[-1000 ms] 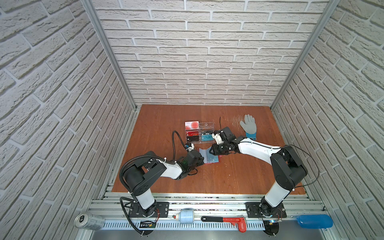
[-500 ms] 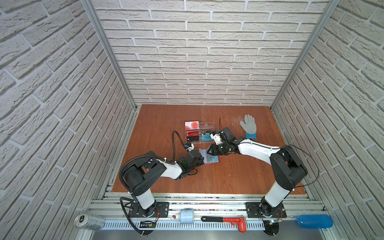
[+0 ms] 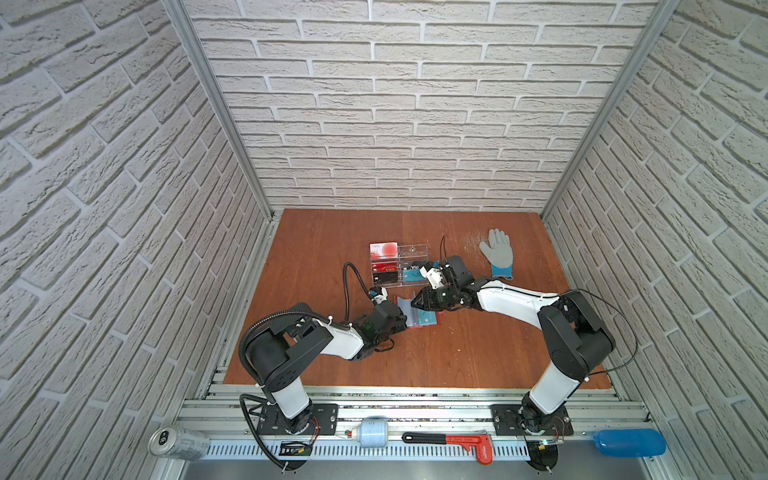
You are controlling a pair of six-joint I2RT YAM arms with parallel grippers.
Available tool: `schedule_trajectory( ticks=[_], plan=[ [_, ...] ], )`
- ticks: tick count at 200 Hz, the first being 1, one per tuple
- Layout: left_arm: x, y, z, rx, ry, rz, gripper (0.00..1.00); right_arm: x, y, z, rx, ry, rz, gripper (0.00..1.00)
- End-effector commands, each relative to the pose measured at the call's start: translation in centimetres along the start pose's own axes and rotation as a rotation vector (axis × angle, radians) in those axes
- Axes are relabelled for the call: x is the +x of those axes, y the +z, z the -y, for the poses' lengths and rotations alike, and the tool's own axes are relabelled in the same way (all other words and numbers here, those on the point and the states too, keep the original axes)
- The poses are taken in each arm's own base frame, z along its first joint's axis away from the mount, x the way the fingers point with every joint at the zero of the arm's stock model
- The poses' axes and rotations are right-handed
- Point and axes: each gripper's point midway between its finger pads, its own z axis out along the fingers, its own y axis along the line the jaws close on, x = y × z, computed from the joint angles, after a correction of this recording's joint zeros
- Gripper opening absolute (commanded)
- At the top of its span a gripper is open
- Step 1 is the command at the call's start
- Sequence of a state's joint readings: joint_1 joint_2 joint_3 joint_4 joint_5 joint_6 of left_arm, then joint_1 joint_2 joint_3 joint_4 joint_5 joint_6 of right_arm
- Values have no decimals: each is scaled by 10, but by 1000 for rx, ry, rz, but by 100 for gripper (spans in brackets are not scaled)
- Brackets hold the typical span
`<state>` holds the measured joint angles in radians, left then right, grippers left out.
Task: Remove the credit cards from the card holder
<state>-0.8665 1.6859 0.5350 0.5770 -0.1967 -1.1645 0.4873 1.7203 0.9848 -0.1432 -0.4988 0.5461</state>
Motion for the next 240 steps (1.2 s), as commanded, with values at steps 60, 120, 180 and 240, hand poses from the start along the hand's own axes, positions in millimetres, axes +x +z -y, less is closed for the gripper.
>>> schedule_trajectory(
  ticks=[60,120,180,240],
  plan=[
    [-1,-4,-1,9,1,21,0,-5,5,-3,-69,24,17,28],
    [-1,-5,-1,8,1,20,0,-8,4,-7,-121,43,27,30],
    [-1,-4,0,12,1,19,0,-7,7,-1,-109,59,18,31],
    [-2,-4,1,15,-1,21,0,-7,11,7,-76,68,12,31]
  ],
)
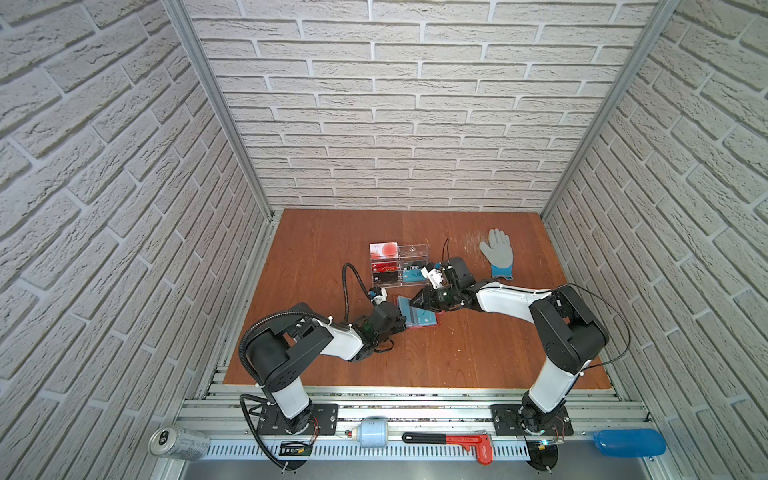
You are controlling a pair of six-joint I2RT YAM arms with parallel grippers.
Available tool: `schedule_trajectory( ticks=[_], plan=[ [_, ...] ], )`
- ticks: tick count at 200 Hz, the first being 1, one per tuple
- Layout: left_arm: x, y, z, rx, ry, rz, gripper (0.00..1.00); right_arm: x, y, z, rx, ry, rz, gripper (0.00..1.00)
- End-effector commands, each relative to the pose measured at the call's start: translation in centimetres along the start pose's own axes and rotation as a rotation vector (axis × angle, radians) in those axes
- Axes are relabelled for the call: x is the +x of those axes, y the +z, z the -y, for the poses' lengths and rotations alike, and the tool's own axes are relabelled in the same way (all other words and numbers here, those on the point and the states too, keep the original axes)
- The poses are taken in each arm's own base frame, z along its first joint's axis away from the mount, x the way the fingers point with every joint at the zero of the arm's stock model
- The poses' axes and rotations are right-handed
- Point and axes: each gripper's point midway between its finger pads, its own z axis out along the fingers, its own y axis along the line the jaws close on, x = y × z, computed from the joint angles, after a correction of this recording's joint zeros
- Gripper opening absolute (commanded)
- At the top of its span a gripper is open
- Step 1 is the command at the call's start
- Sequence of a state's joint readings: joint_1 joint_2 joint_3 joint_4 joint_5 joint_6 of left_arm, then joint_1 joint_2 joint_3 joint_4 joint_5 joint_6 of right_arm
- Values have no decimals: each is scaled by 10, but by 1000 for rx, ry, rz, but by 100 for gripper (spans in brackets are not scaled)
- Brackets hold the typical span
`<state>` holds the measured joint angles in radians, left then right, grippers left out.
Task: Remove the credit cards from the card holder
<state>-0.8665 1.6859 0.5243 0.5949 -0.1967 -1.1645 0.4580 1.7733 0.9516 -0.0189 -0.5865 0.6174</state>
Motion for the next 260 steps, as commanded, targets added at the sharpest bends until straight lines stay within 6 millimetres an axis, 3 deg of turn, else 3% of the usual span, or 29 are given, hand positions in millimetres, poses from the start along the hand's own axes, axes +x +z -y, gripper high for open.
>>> schedule_trajectory(
  ticks=[1,41,93,155,260],
  plan=[
    [-2,-4,2,10,-1,17,0,-4,-1,2,7,-4,13,31],
    [-9,-6,11,27,0,30,0,-4,-6,8,67,-18,16,35],
    [-22,-7,39,75,12,42,0,-3,-10,9,73,-6,22,43],
    [-17,1,50,96,5,29,0,-11,-20,4,-18,45,61,61],
    [-16,4,61,118,4,25,0,-13,-17,-2,-84,63,60,68]
  ],
)
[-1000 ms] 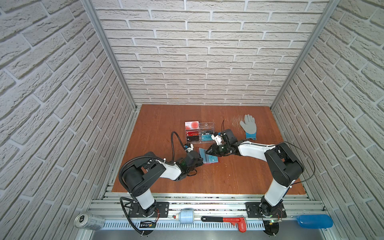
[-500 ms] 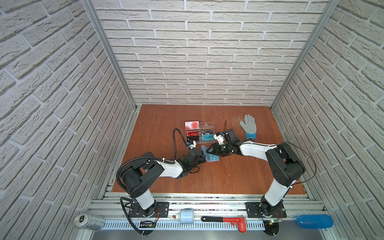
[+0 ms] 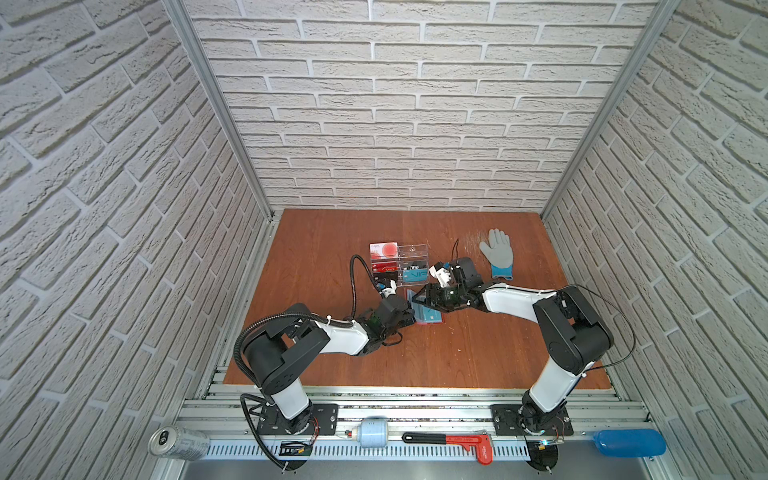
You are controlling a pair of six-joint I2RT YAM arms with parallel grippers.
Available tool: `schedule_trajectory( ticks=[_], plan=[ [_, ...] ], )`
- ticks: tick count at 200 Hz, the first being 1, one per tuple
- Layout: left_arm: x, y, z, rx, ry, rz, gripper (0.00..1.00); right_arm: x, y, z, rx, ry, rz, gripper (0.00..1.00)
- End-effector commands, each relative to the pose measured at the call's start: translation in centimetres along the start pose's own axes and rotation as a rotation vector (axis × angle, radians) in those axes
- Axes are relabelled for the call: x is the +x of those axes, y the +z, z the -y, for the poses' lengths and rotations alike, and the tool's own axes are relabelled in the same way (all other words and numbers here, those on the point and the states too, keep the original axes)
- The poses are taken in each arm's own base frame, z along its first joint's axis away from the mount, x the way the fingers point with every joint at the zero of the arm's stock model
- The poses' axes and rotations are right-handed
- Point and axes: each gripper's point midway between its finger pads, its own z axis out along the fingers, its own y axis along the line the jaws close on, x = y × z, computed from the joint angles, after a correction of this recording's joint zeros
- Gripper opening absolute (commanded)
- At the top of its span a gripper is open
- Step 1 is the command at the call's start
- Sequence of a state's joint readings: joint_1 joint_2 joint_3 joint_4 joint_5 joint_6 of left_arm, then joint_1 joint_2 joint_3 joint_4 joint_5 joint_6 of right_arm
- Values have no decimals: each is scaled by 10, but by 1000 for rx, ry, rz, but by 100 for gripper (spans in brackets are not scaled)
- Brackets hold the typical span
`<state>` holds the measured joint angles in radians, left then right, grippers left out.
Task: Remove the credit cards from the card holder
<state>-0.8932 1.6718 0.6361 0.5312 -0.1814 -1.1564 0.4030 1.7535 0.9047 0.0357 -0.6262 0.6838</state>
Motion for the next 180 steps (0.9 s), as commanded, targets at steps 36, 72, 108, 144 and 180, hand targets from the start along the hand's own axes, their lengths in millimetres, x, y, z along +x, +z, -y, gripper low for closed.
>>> schedule_trajectory(
  ticks=[36,72,108,144,180],
  plan=[
    [-6,5,19,50,-10,26,0,-5,-5,-7,-19,-21,22,71],
    [-5,5,19,51,-9,24,0,-4,-4,-1,26,-29,21,71],
    [-4,6,18,50,-11,21,0,-2,-1,1,42,-33,12,72],
    [-4,6,18,52,-13,21,0,-3,-1,-4,53,-60,18,72],
    [-2,7,20,55,-14,17,0,-3,2,-4,56,-61,13,71]
  ],
)
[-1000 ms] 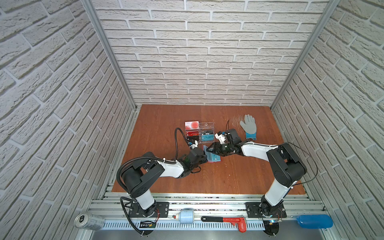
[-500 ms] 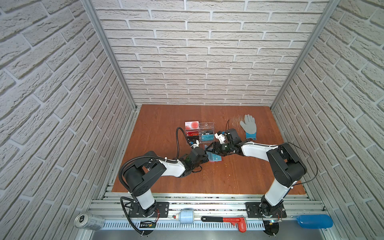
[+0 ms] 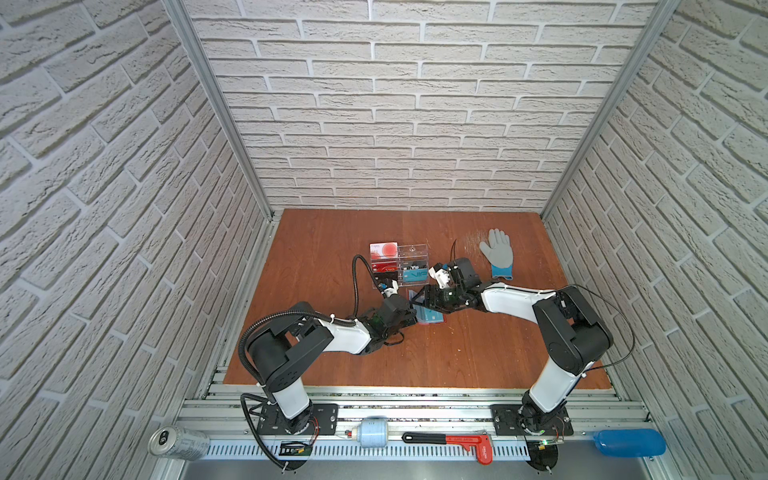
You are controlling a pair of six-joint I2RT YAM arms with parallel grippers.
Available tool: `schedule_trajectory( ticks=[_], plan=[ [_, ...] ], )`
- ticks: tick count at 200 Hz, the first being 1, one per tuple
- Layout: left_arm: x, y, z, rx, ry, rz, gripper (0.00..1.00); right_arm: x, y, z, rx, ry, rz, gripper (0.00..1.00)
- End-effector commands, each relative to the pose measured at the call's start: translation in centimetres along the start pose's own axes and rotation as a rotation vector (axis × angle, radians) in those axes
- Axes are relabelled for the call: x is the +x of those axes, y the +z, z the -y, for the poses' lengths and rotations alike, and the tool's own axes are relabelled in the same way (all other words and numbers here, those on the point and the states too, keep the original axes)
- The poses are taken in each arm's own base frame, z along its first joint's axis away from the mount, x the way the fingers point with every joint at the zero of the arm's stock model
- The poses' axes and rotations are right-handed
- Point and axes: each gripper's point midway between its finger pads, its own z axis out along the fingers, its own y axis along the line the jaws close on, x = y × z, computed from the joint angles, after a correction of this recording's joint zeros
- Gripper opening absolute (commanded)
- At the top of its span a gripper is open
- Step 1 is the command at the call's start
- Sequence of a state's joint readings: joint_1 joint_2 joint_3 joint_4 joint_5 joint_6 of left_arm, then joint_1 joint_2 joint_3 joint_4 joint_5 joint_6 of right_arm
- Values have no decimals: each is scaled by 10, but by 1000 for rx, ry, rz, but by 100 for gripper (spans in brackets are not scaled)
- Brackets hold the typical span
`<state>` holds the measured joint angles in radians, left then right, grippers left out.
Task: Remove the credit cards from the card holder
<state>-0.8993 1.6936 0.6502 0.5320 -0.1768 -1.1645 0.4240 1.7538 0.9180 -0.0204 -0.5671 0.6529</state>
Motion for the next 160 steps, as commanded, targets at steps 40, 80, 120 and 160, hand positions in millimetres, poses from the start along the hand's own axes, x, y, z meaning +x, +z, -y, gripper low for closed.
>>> schedule_trajectory(
  ticks=[40,80,120,160],
  plan=[
    [-6,4,17,54,-13,28,0,-7,0,-5,22,-36,18,71],
    [-5,4,19,57,-10,25,0,-8,-1,0,57,-35,19,70],
    [-5,3,18,57,-13,26,0,-9,-2,0,70,-43,23,69],
    [-5,4,18,58,-15,25,0,-11,-4,-10,36,-55,41,69]
  ],
)
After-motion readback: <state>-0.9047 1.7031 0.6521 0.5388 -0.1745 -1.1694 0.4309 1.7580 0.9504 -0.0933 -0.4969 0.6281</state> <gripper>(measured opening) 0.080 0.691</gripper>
